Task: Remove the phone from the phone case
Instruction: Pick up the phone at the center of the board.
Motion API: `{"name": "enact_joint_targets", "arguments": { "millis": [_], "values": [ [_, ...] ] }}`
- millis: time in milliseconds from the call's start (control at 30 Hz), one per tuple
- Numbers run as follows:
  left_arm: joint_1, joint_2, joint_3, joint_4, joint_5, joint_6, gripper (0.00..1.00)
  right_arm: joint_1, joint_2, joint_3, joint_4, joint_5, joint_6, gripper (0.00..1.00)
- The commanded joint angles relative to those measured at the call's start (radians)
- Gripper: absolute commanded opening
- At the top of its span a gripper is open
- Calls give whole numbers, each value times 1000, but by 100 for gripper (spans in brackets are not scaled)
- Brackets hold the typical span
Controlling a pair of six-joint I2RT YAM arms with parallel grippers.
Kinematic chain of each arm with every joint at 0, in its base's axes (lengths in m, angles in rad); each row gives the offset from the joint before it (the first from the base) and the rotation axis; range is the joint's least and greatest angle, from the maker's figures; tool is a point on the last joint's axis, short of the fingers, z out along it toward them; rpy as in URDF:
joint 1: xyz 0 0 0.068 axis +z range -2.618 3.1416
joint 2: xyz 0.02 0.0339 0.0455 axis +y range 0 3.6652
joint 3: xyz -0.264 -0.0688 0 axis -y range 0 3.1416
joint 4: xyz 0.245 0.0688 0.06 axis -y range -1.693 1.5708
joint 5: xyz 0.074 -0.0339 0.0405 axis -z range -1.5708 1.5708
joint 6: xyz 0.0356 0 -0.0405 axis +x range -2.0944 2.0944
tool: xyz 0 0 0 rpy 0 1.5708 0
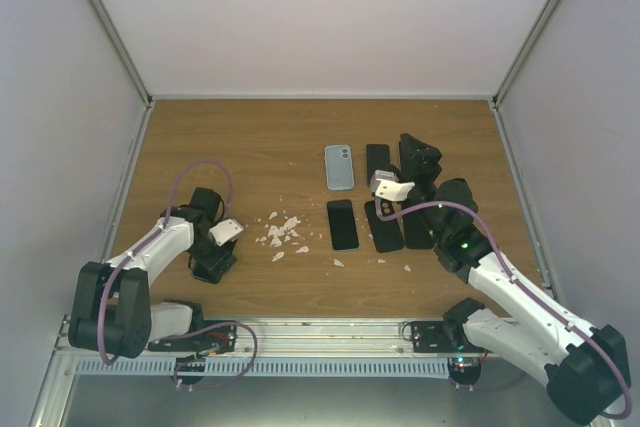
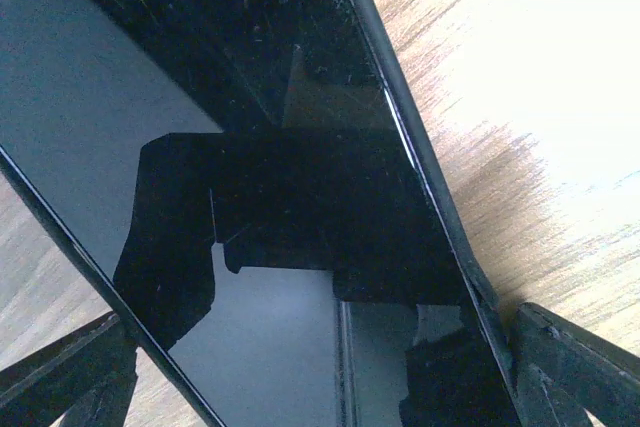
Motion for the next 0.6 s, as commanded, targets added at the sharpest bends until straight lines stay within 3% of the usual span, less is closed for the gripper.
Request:
{"name": "enact_joint_targets", "arguments": {
  "millis": [0, 567],
  "values": [
    [-1, -7, -44, 77, -84, 1, 99, -10, 1, 17, 20, -13, 2, 100],
    [272, 148, -14, 154, -89, 57, 99, -10, 2, 14, 18, -6, -1, 100]
  ]
}}
